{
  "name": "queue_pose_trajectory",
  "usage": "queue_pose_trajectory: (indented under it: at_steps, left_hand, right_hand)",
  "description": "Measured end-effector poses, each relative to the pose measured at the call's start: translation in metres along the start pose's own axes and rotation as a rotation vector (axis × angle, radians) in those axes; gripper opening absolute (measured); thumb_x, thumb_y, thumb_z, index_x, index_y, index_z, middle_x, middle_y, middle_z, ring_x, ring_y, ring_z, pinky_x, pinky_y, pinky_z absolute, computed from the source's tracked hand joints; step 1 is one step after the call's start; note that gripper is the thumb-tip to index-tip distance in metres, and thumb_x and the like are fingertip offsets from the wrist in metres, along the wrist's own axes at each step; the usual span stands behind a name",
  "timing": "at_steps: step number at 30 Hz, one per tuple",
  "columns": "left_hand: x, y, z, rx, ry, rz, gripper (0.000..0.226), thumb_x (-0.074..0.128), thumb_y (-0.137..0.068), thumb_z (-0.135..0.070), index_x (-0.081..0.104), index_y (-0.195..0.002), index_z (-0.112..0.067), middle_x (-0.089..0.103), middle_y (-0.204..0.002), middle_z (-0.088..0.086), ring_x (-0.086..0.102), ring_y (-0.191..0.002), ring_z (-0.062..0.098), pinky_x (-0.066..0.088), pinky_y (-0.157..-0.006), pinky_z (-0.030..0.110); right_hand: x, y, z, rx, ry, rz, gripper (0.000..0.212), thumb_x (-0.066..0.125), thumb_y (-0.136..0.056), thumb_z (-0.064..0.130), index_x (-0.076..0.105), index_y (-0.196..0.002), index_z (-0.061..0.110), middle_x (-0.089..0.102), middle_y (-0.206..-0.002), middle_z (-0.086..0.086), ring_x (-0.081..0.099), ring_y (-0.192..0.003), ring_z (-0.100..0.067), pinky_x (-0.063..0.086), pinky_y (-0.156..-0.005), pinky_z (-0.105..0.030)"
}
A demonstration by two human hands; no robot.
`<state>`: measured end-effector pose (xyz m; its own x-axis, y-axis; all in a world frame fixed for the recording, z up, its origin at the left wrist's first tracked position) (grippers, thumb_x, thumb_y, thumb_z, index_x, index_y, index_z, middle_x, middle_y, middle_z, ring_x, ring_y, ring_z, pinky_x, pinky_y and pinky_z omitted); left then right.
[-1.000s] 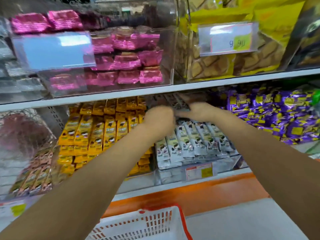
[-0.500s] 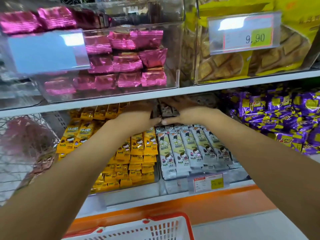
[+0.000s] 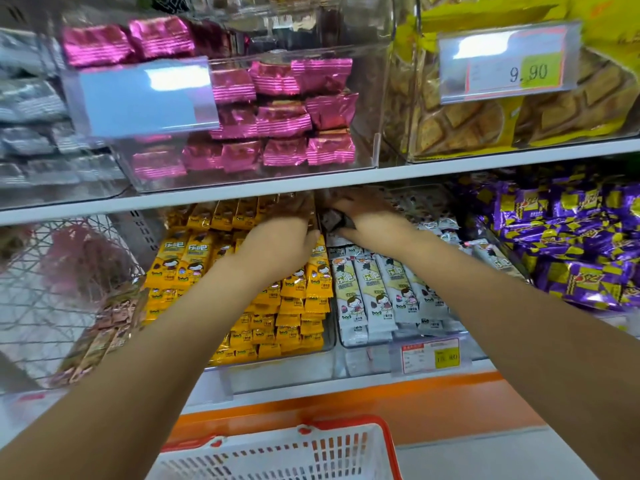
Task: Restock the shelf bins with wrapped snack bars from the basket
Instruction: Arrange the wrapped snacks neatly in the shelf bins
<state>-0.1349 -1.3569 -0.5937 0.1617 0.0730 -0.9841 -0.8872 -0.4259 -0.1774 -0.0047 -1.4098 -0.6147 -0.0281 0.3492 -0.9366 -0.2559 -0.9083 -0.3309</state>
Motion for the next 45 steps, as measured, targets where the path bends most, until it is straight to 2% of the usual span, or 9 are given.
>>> queue_pose_trajectory:
  at_steps: [8, 16, 20, 27, 31, 35, 39, 41, 45]
  left_hand:
    - [0.004, -0.001, 0.004, -0.034, 0.013, 0.023, 0.041, 0.037, -0.100, -0.038, 0.055, -0.111, -0.003, 0.053, -0.077, 0.006, 0.056, -0.079, 0.028, 0.044, -0.067, 0.032]
    - [0.003, -0.002, 0.004, -0.040, 0.014, 0.021, 0.039, 0.037, -0.101, -0.037, 0.057, -0.107, -0.004, 0.044, -0.065, -0.001, 0.050, -0.071, 0.023, 0.038, -0.062, 0.030]
    - [0.004, 0.000, 0.002, -0.026, 0.010, 0.019, 0.046, 0.037, -0.101, -0.036, 0.047, -0.129, -0.001, 0.063, -0.105, 0.016, 0.060, -0.097, 0.032, 0.050, -0.078, 0.037]
    - [0.006, -0.003, -0.001, -0.032, -0.006, 0.049, 0.053, 0.037, -0.101, -0.036, 0.033, -0.143, -0.004, 0.045, -0.140, 0.018, 0.050, -0.120, 0.033, 0.047, -0.095, 0.039]
    - [0.005, -0.004, -0.002, -0.042, -0.016, 0.060, 0.054, 0.038, -0.101, -0.036, 0.030, -0.145, -0.006, 0.043, -0.141, 0.016, 0.050, -0.119, 0.033, 0.047, -0.095, 0.041]
    - [0.002, -0.002, -0.007, -0.043, 0.009, 0.063, 0.044, 0.040, -0.100, -0.035, 0.049, -0.126, -0.001, 0.061, -0.105, 0.017, 0.059, -0.096, 0.033, 0.049, -0.077, 0.034]
    - [-0.002, 0.004, -0.023, -0.050, 0.020, 0.081, 0.049, 0.040, -0.100, -0.034, 0.040, -0.137, -0.002, 0.052, -0.129, 0.020, 0.051, -0.116, 0.035, 0.044, -0.091, 0.038]
    - [-0.003, 0.013, -0.040, -0.002, 0.054, 0.046, 0.054, 0.040, -0.100, -0.036, 0.034, -0.143, -0.004, 0.042, -0.141, 0.019, 0.040, -0.129, 0.033, 0.036, -0.103, 0.038]
    - [0.012, 0.048, -0.097, 0.282, 0.150, 0.064, 0.075, 0.036, -0.096, -0.054, 0.010, -0.152, -0.012, 0.009, -0.160, 0.006, 0.005, -0.147, 0.019, 0.005, -0.117, 0.028]
  right_hand:
    - [-0.014, 0.011, 0.005, 0.113, -0.047, -0.062, 0.043, 0.064, -0.091, 0.031, 0.055, -0.129, 0.014, 0.053, -0.137, -0.008, 0.042, -0.130, -0.026, 0.026, -0.110, -0.032]
    - [-0.015, 0.020, -0.004, 0.165, -0.129, -0.082, 0.060, 0.058, -0.089, 0.051, 0.047, -0.136, 0.016, 0.049, -0.133, -0.012, 0.047, -0.122, -0.029, 0.043, -0.095, -0.035]
    - [-0.010, 0.024, -0.048, 0.507, -0.377, -0.154, 0.064, 0.042, -0.094, 0.058, 0.034, -0.145, 0.021, 0.046, -0.142, -0.010, 0.054, -0.118, -0.034, 0.049, -0.086, -0.037]
    - [-0.001, 0.021, -0.041, 0.476, -0.343, 0.013, 0.058, 0.042, -0.099, 0.045, 0.032, -0.148, 0.017, 0.030, -0.154, -0.008, 0.035, -0.137, -0.030, 0.035, -0.110, -0.039]
    - [-0.013, 0.022, -0.037, 0.448, -0.441, 0.022, 0.048, 0.038, -0.103, 0.033, 0.031, -0.149, 0.019, 0.035, -0.153, -0.008, 0.043, -0.131, -0.030, 0.039, -0.098, -0.034]
    - [-0.032, 0.039, -0.040, 0.449, -0.469, 0.044, 0.052, 0.033, -0.104, 0.035, 0.017, -0.153, 0.027, 0.016, -0.160, -0.004, 0.032, -0.140, -0.025, 0.033, -0.103, -0.027]
    - [-0.053, 0.076, -0.051, 0.357, -0.315, 0.138, 0.045, 0.032, -0.103, 0.042, 0.038, -0.144, 0.025, 0.045, -0.144, -0.002, 0.052, -0.112, -0.016, 0.038, -0.079, -0.013]
    - [-0.059, 0.102, -0.057, 0.266, -0.182, 0.177, 0.052, 0.032, -0.099, 0.050, 0.039, -0.143, 0.024, 0.047, -0.141, -0.002, 0.040, -0.130, -0.019, 0.035, -0.098, -0.022]
    - [-0.064, 0.158, -0.061, 0.128, -0.139, 0.261, 0.076, 0.043, -0.085, 0.063, 0.016, -0.152, 0.038, 0.000, -0.162, 0.004, -0.004, -0.148, -0.009, 0.002, -0.114, -0.023]
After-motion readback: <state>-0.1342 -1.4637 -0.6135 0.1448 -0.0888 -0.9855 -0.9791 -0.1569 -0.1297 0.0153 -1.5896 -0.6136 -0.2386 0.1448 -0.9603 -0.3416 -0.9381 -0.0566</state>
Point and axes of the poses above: each hand's wrist, its own y-axis away from the middle knuckle, its own x-axis out of the palm, z = x × y, the point moved 5 cm from there along -y, towards the middle knuckle
